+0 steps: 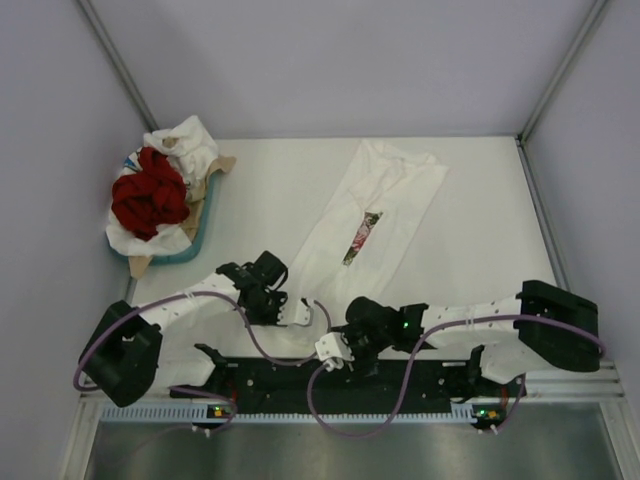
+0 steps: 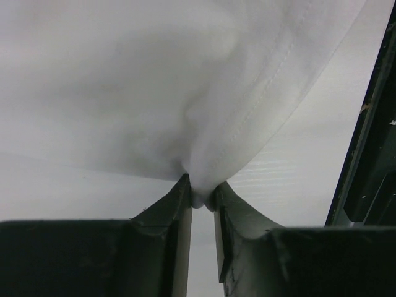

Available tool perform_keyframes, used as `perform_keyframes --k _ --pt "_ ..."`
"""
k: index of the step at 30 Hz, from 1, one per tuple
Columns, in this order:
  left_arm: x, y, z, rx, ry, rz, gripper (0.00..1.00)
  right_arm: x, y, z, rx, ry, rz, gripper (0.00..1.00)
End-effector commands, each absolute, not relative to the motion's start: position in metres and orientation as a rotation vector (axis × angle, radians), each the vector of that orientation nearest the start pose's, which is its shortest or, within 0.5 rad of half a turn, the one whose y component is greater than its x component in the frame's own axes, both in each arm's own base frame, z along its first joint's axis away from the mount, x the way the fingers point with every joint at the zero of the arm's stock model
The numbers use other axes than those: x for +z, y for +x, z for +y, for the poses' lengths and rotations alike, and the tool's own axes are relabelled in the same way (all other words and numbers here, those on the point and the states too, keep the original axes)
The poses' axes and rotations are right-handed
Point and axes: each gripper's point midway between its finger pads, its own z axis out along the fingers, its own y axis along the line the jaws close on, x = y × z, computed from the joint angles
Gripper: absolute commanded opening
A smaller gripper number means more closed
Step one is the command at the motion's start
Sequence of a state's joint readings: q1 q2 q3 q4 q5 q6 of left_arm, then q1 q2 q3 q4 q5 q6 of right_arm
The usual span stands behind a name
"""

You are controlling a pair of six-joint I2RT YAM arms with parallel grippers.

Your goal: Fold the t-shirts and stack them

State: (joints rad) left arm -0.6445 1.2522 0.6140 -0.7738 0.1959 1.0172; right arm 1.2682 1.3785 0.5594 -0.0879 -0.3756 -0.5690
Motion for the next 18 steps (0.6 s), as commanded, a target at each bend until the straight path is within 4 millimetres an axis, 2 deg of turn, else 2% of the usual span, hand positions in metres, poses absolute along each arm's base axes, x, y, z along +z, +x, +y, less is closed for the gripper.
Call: perform_keyframes --k 1,3,5,8,10,13,18 --pt "0.012 0.137 -0.110 0.334 -2.454 -2.206 0.20 0.037 0.057 0.342 0.741 -2.065 1.277 0.68" --pt "0.016 0.135 -0.112 0.351 -2.467 -2.215 0.12 0.031 0.055 0.344 0.741 -2.071 1.301 0.64" --pt "0.021 0.133 -0.113 0.367 -2.475 -2.229 0.01 0.026 0.054 0.344 0.747 -2.064 1.329 0.53" --pt "0.028 0.133 -0.116 0.384 -2.478 -2.246 0.00 0.022 0.053 0.340 0.744 -2.077 1.353 0.27" --pt "0.035 0.137 -0.122 0.401 -2.491 -2.279 0.00 0.024 0.052 0.338 0.741 -2.084 1.369 0.02" --pt "0.055 0.156 -0.136 0.384 -2.522 -2.391 0.00 0.032 0.056 0.332 0.728 -2.042 1.438 0.00" --pt "0.095 0.193 -0.160 0.339 -2.502 -2.567 0.00 0.061 0.096 0.324 0.772 -1.746 1.682 0.00"
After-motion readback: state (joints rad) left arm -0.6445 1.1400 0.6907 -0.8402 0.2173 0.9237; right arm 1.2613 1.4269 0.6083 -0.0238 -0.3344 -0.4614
